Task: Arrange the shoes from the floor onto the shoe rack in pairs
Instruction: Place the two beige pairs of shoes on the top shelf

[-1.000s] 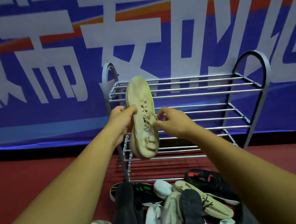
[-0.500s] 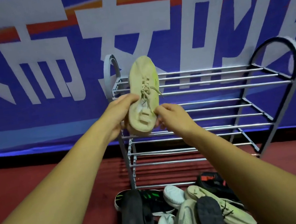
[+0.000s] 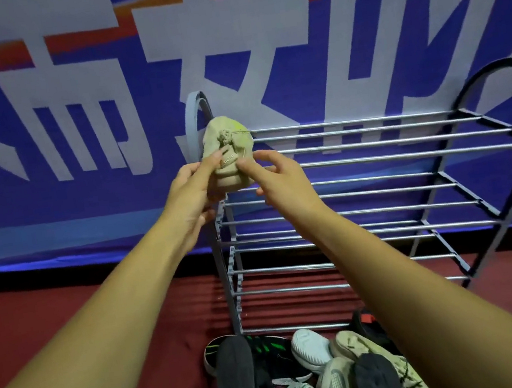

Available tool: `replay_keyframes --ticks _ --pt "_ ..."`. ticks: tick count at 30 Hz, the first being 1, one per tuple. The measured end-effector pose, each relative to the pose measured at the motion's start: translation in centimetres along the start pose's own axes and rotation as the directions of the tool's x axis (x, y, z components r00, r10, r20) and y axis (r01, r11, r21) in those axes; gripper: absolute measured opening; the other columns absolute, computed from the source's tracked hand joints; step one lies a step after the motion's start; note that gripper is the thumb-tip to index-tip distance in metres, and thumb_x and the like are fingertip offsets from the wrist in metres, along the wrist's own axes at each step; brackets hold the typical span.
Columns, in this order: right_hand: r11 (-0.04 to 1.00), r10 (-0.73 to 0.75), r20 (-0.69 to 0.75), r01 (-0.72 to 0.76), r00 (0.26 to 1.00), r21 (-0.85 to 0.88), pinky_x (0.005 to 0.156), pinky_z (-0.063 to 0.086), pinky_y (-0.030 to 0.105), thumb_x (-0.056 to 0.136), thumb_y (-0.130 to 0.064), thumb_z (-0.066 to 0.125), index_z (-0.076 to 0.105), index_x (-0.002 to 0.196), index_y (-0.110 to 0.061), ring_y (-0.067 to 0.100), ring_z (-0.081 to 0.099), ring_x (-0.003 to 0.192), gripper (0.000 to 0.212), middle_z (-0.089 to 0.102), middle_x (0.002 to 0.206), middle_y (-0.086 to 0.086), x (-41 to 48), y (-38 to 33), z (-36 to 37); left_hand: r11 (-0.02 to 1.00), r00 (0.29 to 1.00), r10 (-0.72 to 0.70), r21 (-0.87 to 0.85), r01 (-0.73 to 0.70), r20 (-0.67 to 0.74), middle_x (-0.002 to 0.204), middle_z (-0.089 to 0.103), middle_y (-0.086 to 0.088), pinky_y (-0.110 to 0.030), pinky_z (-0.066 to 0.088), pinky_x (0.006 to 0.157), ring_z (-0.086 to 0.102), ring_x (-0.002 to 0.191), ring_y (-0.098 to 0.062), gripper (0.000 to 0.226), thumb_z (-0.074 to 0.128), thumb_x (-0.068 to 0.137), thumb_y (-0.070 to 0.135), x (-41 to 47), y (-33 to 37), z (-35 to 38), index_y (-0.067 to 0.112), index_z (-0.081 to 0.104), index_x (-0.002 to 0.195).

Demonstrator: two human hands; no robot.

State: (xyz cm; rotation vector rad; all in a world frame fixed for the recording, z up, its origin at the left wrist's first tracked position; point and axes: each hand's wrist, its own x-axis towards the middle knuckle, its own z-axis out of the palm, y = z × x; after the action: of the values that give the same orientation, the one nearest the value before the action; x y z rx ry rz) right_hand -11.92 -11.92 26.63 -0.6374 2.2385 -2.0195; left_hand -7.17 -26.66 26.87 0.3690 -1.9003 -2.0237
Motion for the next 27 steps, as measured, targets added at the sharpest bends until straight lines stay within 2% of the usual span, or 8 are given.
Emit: replay_keyframes --ticks 4,7,12,17,20,22,24,27 --pt "0.999 -0.006 0.014 0.005 1.0 0.053 0.074 0.046 0.025 0.089 -0.051 0.067 0.064 0.121 -0.03 0.001 0.06 0.072 0.039 0.075 0.102 -0.003 0.4 0.5 0.4 0.988 0.994 0.04 0.142 -0.054 0.1 0.104 0.073 0.007 -0.029 0.041 0.068 0.062 0.078 -0.01 0.048 0.07 0.078 0.062 -0.2 -0.4 -0.7 0.04 0.064 0.12" --pt "0.999 -0.013 0.011 0.012 1.0 0.047 0.075 0.048 0.025 0.089 -0.052 0.066 0.064 0.116 -0.034 0.002 0.063 0.077 0.033 0.075 0.1 -0.005 0.6 0.6 0.2 0.99 0.993 0.077 0.114 -0.087 0.094 0.099 0.072 0.011 -0.028 0.037 0.068 0.058 0.068 -0.003 0.038 0.071 0.084 0.052 0.1 -0.2 -0.6 0.039 0.067 0.119" --pt "0.995 -0.051 0.025 0.053 0.998 -0.086 0.091 0.055 0.04 0.087 -0.054 0.065 0.062 0.128 -0.029 0.009 0.067 0.095 0.048 0.073 0.103 -0.006 0.7 1.1 -0.4 0.989 0.993 0.105 0.1 -0.11 0.053 0.103 0.074 0.011 -0.028 0.041 0.07 0.063 0.08 -0.006 0.041 0.072 0.084 0.051 0.3 -0.5 -0.1 0.037 0.066 0.122" --pt "0.953 -0.048 0.057 0.063 0.997 -0.296 0.085 0.055 0.039 0.089 -0.048 0.067 0.063 0.127 -0.022 0.016 0.066 0.089 0.046 0.067 0.102 -0.003 -0.3 1.9 -2.5 0.951 0.966 0.254 0.193 -0.241 -0.046 0.098 0.071 0.01 -0.007 0.045 0.055 0.065 0.07 0.009 0.037 0.07 0.089 0.043 -0.6 -0.7 0.3 0.027 0.064 0.122" --pt "0.928 0.026 0.101 0.013 0.995 -0.372 0.088 0.055 0.039 0.09 -0.044 0.068 0.061 0.129 -0.019 0.019 0.067 0.096 0.047 0.068 0.108 -0.001 -1.4 3.3 -4.2 0.925 0.951 0.29 0.285 -0.251 -0.105 0.096 0.07 0.002 -0.019 0.049 0.069 0.067 0.081 -0.003 0.049 0.076 0.079 0.053 -1.3 -2.0 -0.2 0.027 0.059 0.117" --pt "0.903 0.078 0.124 -0.018 0.989 -0.428 0.09 0.054 0.038 0.09 -0.044 0.068 0.06 0.131 -0.017 0.02 0.067 0.099 0.05 0.068 0.114 0.003 -2.1 4.2 -5.3 0.901 0.956 0.275 0.374 -0.22 -0.099 0.092 0.069 -0.002 -0.028 0.048 0.073 0.063 0.079 -0.01 0.048 0.078 0.074 0.054 -1.9 -3.3 -0.7 0.021 0.06 0.104" --pt "0.871 0.129 0.151 -0.04 0.98 -0.489 0.085 0.054 0.035 0.089 -0.046 0.068 0.059 0.132 -0.016 0.02 0.068 0.095 0.053 0.07 0.114 0.004 -3.1 5.4 -6.3 0.841 0.978 0.207 0.51 -0.184 0.012 0.086 0.069 0.0 -0.03 0.047 0.073 0.061 0.075 -0.011 0.038 0.078 0.079 0.048 -2.7 -4.6 -0.8 0.016 0.065 0.094" --pt "0.795 0.223 0.157 -0.086 0.962 -0.601 0.078 0.048 0.03 0.088 -0.047 0.069 0.061 0.13 -0.014 0.019 0.067 0.088 0.055 0.07 0.111 0.007 -4.7 7.6 -8.1 0.726 0.968 -0.074 0.678 -0.113 0.241 0.091 0.073 0.001 -0.034 0.051 0.081 0.066 0.086 -0.014 0.034 0.078 0.078 0.051 -4.2 -6.8 -0.1 0.022 0.07 0.094"
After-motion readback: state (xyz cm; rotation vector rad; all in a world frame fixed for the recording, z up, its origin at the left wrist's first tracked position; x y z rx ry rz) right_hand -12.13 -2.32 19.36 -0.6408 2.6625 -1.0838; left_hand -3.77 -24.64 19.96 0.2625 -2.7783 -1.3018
